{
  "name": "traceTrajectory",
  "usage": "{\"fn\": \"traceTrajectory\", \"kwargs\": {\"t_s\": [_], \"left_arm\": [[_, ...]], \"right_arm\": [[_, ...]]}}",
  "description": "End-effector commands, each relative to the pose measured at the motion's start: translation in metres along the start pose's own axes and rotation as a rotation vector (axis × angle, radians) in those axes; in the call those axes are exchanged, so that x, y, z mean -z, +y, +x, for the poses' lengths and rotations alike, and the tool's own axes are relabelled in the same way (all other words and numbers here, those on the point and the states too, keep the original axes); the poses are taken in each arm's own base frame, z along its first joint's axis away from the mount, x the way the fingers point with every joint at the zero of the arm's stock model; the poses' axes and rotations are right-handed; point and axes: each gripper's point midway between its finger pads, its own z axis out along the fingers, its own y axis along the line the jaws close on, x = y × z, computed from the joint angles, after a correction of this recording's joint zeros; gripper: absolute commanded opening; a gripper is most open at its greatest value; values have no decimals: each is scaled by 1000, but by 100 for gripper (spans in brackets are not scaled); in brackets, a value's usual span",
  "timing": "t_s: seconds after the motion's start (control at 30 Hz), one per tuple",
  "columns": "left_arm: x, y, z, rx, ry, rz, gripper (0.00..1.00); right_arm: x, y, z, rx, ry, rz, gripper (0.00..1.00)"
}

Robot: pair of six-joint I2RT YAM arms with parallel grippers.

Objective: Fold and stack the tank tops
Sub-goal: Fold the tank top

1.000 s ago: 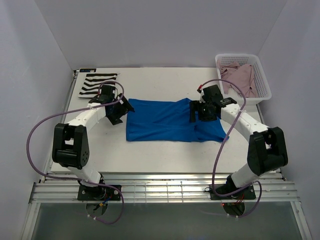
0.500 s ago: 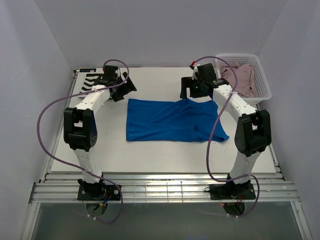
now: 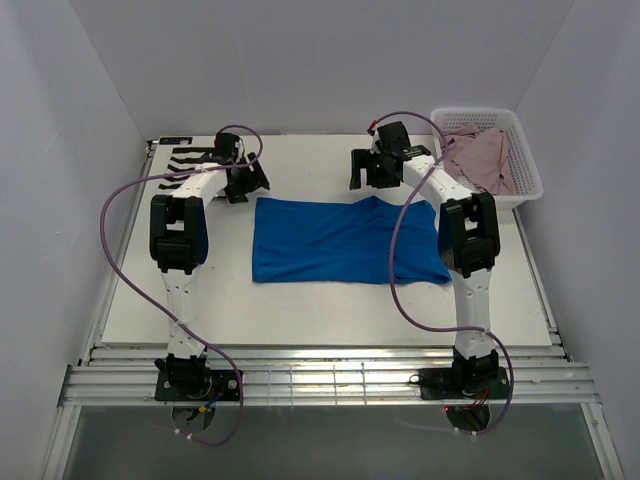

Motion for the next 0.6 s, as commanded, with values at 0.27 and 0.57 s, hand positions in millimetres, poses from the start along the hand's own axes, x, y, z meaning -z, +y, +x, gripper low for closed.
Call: {"fn": "traceTrajectory", "kwargs": {"t_s": [0.27, 0.57], "left_arm": [[-7, -4, 37, -32, 121, 91, 61], [-4, -4, 37, -45, 104, 102, 0]], "right_arm": [[-10, -19, 8, -91, 28, 47, 94], [-24, -17, 23, -119, 71, 3, 91]]}}
